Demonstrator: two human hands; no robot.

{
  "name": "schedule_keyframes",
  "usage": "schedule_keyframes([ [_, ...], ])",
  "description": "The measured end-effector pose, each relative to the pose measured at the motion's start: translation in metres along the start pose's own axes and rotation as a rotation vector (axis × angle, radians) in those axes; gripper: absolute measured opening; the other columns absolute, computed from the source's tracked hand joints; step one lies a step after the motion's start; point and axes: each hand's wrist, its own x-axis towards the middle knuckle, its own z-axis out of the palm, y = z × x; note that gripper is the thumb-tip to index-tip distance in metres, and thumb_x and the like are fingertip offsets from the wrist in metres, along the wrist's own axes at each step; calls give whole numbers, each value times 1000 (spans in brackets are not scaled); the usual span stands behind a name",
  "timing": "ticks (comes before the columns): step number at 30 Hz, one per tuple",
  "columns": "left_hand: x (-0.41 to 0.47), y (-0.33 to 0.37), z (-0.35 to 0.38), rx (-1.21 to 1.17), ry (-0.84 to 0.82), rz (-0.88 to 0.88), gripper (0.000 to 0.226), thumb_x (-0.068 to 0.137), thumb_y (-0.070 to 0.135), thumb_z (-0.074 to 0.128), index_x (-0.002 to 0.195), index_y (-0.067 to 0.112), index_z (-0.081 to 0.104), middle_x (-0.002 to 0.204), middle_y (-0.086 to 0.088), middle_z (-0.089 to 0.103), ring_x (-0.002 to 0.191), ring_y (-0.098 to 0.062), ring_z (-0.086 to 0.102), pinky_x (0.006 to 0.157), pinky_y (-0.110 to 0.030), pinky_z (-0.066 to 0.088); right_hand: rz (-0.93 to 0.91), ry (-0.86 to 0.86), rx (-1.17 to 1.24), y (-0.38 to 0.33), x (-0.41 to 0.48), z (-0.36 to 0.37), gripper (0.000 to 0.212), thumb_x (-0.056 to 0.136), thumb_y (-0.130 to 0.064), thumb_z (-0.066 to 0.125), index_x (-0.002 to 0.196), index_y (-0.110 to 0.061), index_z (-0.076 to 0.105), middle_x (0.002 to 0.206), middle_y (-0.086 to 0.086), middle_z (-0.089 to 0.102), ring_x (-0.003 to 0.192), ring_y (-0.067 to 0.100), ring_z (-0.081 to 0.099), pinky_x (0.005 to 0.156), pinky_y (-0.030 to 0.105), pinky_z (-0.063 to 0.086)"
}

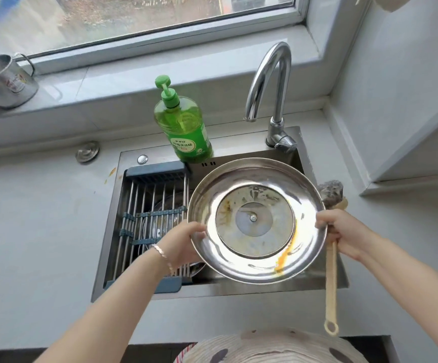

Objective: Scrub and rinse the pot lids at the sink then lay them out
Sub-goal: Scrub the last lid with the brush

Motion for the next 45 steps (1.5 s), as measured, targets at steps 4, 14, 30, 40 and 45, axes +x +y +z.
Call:
schedule_keyframes([
  [4,-13,-7,5,-108,-167,-68,20,62,-9,44,60,-5,64,58,-14,62,51,-23,63,47,-27,51,28,-9,-121,5,8,-3,30,82,8,45,58,-9,41,50,0,39,34,2,32,33,13,20],
  [14,-26,-19,17,-122,-122,138,75,53,-6,48,126,14,45,107,-23,63,80,-36,66,62,-54,55,-411,77,-1425,12,-22,43,49,96,-53,23,141,-33,22,106,-1,62,97,24,60,72,33,46],
  [30,-42,-8,45,-20,-108,318,78,57,-5,49,129,24,41,107,-23,63,71,-31,67,51,-38,55,-497,-79,-947,26,-39,76,38,91,-50,48,127,-36,51,89,-10,66,85,11,59,82,34,47],
  [40,-43,-8,49,-30,-116,275,70,54,-4,44,119,24,48,99,-20,61,77,-39,60,67,-53,49,-526,-110,-808,21,-32,79,35,90,-49,50,121,-32,56,93,-21,63,84,3,53,77,29,46],
  [45,-43,-9,46,-59,-115,229,74,51,-2,41,121,21,46,90,-16,59,59,-26,58,56,-40,51,-392,-25,-917,8,-19,62,15,90,-48,49,96,-38,59,102,-14,67,99,15,59,84,38,50],
])
